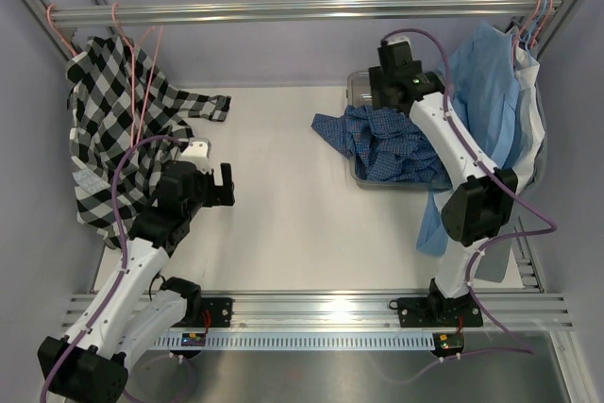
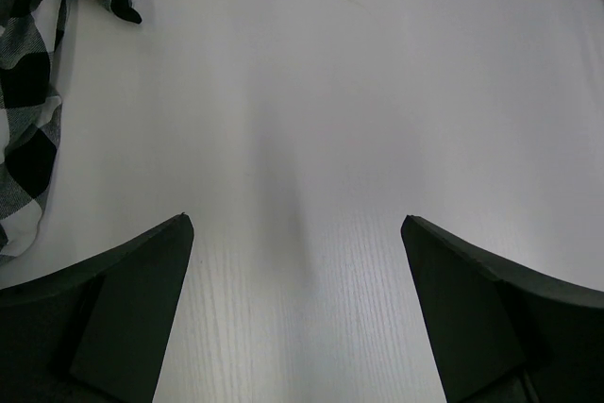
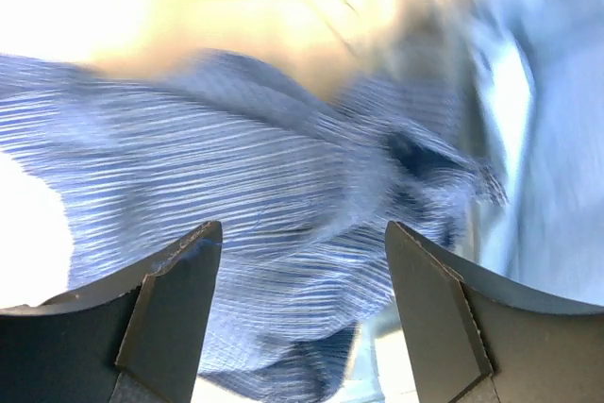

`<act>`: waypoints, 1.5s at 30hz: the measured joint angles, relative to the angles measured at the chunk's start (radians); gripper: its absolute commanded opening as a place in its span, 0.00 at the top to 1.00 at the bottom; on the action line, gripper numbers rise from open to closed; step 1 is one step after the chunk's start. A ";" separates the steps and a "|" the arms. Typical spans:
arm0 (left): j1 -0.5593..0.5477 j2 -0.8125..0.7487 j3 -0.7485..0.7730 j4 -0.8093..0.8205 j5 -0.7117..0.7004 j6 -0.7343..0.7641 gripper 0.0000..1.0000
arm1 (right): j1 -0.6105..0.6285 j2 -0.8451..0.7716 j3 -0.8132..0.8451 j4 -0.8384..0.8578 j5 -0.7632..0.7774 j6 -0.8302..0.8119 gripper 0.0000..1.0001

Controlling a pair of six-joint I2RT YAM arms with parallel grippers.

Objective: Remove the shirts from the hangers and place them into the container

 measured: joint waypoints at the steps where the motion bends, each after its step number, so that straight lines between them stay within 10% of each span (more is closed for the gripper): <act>1: 0.000 0.000 0.000 0.000 0.000 0.000 0.01 | 0.038 -0.010 0.016 0.010 -0.011 -0.025 0.21; 15: 0.000 0.000 0.000 0.000 0.000 0.000 0.01 | 0.228 0.229 0.101 0.098 -0.277 -0.253 0.25; 45: 0.000 0.000 0.000 -0.015 -0.019 0.000 0.01 | 0.237 0.628 0.280 0.170 -0.189 -0.481 0.41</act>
